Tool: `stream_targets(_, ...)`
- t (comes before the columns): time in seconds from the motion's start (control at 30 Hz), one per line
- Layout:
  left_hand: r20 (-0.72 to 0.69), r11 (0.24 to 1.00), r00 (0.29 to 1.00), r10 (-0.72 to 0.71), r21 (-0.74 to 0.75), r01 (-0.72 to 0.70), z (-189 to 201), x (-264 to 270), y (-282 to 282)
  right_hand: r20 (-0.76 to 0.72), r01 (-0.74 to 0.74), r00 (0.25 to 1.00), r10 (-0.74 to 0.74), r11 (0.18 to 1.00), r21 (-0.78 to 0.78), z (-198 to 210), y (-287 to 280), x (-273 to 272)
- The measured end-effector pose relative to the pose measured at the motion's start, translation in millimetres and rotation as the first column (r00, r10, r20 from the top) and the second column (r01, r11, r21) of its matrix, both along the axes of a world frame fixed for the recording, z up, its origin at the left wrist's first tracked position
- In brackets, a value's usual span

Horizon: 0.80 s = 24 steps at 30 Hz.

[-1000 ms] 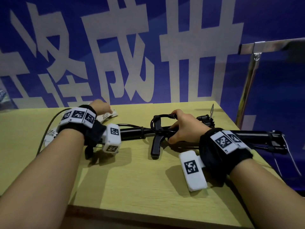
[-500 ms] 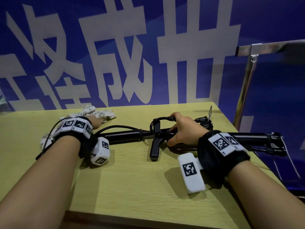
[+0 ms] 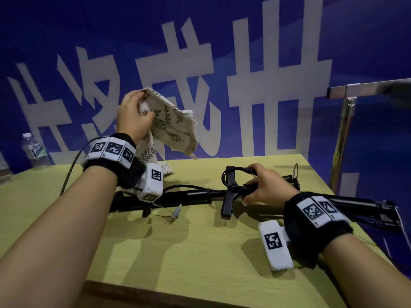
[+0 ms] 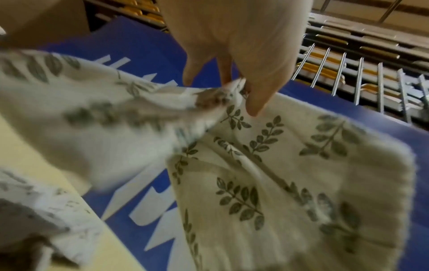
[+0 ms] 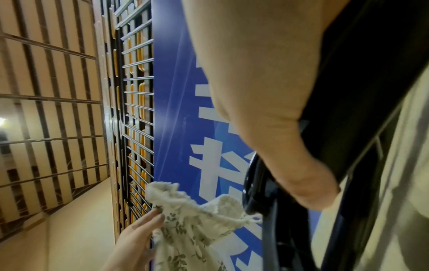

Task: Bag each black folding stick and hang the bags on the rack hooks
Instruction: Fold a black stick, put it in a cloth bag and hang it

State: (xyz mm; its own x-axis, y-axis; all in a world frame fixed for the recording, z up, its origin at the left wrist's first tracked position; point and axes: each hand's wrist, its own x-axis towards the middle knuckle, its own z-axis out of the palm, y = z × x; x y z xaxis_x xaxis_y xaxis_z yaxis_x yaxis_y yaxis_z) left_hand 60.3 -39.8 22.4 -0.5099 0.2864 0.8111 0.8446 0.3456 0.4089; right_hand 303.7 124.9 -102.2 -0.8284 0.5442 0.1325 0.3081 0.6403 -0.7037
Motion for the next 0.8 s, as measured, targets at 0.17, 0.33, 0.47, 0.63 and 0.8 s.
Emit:
stream_targets(0.17,0.013,0.986,0.986,-0.165,-0.028,0.166,16.4,28.5,8.7,-0.183,0.063,0.98,-0.072,0.997,-0.053,13.3,3.4,19.7)
stream_targets(0.33,0.177,0.912,0.9,-0.399,-0.024,0.409,19.5,53.9,13.2,-0.296,0.1,0.948,-0.114,0.993,-0.063,20.7,4.3,52.3)
stream_targets(0.47,0.132,0.948,0.975,-0.176,-0.245,0.204,-5.1,64.4,12.5,-0.281,0.118,0.951,-0.13,0.991,-0.058,19.9,-3.3,72.8)
stream_targets(0.63,-0.162,0.94,0.987,-0.008,-0.337,-0.047,-26.1,103.6,-4.9,-0.229,0.137,0.964,-0.137,0.99,-0.015,22.6,-16.8,81.9)
stream_targets(0.8,0.308,0.633,0.881,-0.359,-0.614,0.472,-44.5,151.8,-8.8,-0.192,0.151,0.971,-0.144,0.988,0.022,23.5,-28.6,87.8)
